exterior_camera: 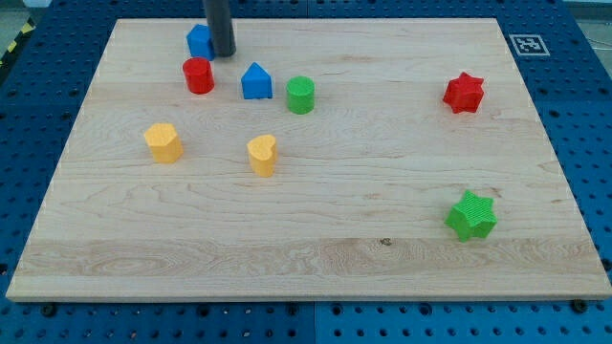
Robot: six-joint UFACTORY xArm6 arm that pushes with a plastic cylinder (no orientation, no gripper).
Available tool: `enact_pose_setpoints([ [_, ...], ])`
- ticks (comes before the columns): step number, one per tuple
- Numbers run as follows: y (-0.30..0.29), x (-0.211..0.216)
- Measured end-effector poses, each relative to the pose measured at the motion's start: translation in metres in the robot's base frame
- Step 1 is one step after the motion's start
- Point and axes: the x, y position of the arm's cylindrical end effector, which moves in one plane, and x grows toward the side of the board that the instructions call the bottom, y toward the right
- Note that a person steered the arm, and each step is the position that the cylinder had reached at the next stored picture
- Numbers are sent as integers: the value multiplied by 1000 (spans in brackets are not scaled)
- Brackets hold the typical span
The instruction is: Slide blue triangle towards left
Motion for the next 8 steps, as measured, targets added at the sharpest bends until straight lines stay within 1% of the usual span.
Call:
enact_pose_setpoints([
  [2, -27, 0],
  [3, -8, 0],
  [4, 72, 0],
  [5, 82, 0],
  [6, 121, 6],
  [7, 142, 38],
  [8, 135, 40],
])
